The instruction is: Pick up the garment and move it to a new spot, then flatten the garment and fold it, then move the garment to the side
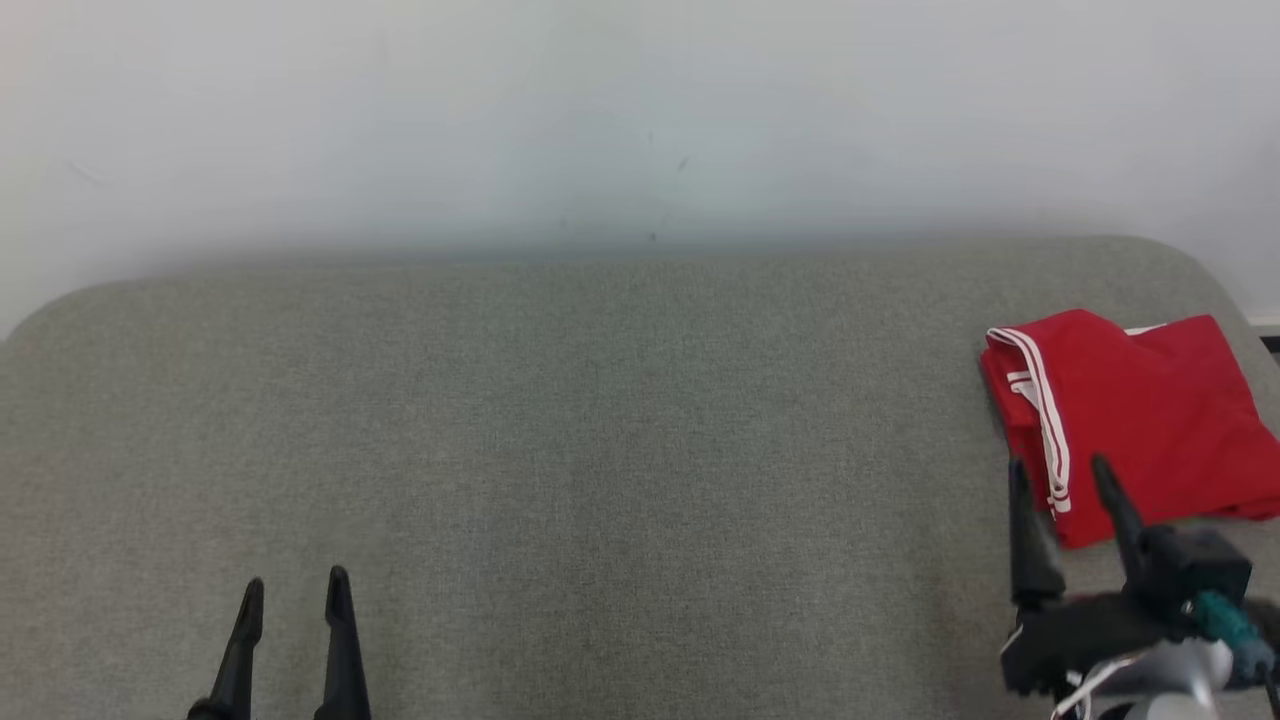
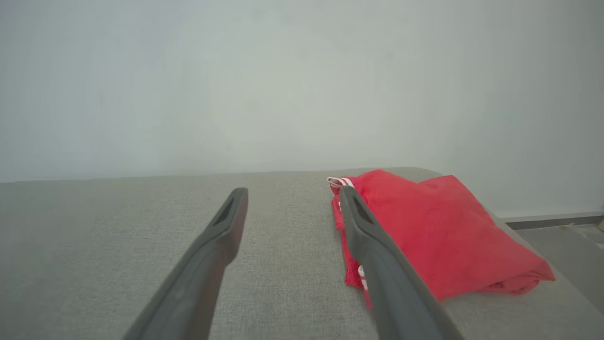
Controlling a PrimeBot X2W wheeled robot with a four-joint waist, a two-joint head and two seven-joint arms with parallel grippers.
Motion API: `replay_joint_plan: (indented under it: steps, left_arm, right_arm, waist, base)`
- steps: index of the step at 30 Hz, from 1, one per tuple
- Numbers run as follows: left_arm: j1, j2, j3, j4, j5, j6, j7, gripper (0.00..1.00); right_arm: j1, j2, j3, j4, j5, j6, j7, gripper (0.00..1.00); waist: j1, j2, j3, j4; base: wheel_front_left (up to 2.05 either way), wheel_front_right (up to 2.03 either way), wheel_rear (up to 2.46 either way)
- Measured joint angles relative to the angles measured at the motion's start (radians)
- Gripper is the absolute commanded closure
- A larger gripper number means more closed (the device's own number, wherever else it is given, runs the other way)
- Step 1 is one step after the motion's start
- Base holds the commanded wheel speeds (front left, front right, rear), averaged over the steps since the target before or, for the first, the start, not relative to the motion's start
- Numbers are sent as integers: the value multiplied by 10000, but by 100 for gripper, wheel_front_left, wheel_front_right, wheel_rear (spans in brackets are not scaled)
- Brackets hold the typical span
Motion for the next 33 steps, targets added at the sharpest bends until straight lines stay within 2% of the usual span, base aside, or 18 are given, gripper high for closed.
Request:
replay_joint_plan:
  steps: [6, 12, 33]
  left_arm:
    - [218, -4, 155, 63, -38, 36, -2, 0]
    - [658, -6, 46, 29, 96, 178, -2, 0]
    - [929, -6, 35, 382, 67, -102, -2, 0]
  right_arm:
    - [801, 4, 428, 161, 529, 0, -117, 0]
    - [957, 12, 1057, 387, 817, 0, -288, 0]
    - [938, 12, 1409, 681, 1070, 0, -272, 0]
  waist:
    - [0, 0, -268, 54]
    - [1, 0, -426, 132]
    - [3, 1, -469, 178]
  base:
    - [0, 0, 0]
    - [0, 0, 0]
    - [0, 0, 0]
